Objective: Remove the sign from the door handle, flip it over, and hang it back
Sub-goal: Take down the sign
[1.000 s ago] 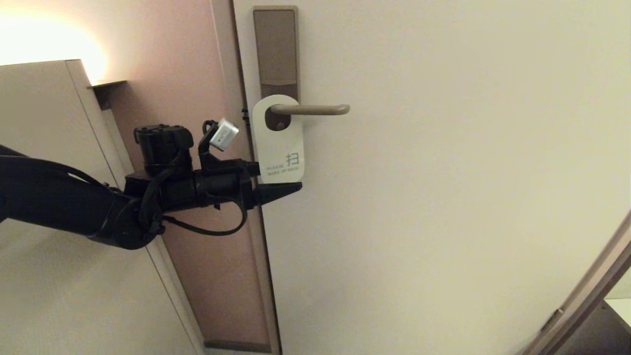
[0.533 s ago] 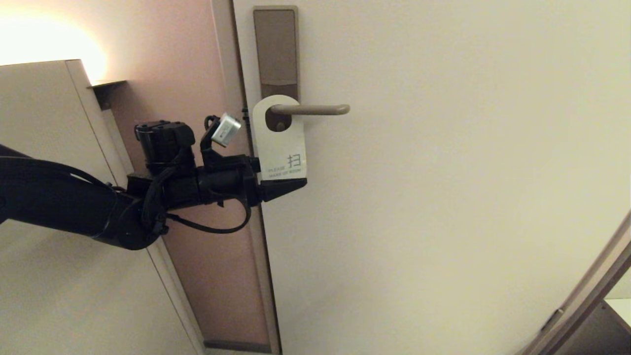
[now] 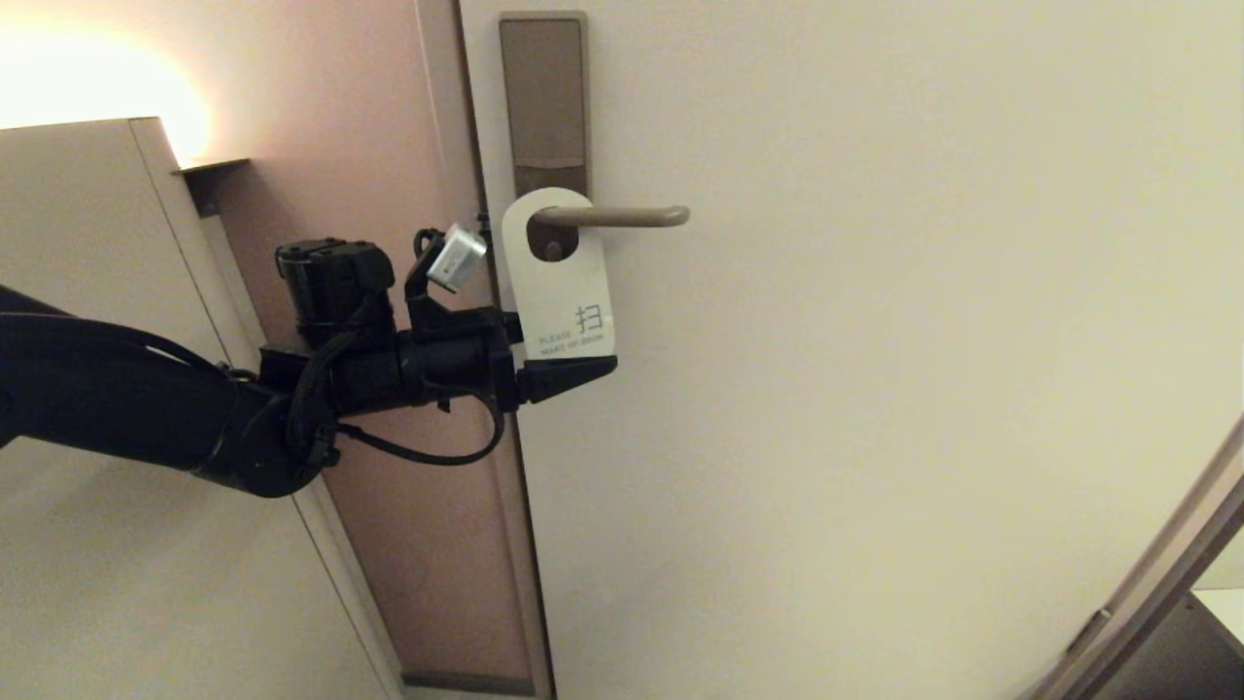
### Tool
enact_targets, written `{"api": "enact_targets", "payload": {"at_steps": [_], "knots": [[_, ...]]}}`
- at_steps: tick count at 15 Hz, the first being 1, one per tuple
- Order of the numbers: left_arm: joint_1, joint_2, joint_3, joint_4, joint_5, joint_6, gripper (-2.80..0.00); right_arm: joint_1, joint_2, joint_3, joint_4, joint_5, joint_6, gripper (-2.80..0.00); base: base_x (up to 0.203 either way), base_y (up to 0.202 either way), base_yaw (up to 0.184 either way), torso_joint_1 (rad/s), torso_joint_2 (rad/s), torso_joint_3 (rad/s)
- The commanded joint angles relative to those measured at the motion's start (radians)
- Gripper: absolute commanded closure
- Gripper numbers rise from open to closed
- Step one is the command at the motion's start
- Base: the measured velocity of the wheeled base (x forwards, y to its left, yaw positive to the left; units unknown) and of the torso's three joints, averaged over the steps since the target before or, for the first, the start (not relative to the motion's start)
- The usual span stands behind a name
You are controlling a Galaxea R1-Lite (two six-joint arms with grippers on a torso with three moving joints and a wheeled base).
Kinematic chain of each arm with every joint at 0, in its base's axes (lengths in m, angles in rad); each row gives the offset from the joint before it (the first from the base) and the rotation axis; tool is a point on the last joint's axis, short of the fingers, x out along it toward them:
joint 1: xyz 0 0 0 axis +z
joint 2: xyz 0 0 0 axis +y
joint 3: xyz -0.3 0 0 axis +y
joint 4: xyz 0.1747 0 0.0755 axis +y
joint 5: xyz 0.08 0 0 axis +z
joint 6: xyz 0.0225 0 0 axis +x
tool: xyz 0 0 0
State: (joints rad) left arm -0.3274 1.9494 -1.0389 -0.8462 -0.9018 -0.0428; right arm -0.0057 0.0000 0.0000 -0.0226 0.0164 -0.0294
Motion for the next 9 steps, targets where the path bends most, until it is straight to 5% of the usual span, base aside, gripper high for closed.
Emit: {"api": "enact_targets", "payload": {"at_steps": [1, 2, 9], "knots": [[0.001, 0.002, 0.000, -0.005, -0.003, 0.000, -2.80, 0.000, 0.000, 0.000, 0.000, 0.000, -0.001, 0.00, 0.000, 0.000, 0.000, 0.000, 0.00, 0.000], [0.001, 0.003, 0.000, -0.005, -0.003, 0.001, 0.00, 0.000, 0.002, 0.000, 0.000, 0.000, 0.000, 0.00, 0.000, 0.000, 0.000, 0.000, 0.00, 0.000], [0.002, 0.000, 0.003, -0.017, 0.001, -0.006, 0.00, 0.000, 0.002, 0.000, 0.000, 0.000, 0.000, 0.00, 0.000, 0.000, 0.000, 0.000, 0.00, 0.000]]}}
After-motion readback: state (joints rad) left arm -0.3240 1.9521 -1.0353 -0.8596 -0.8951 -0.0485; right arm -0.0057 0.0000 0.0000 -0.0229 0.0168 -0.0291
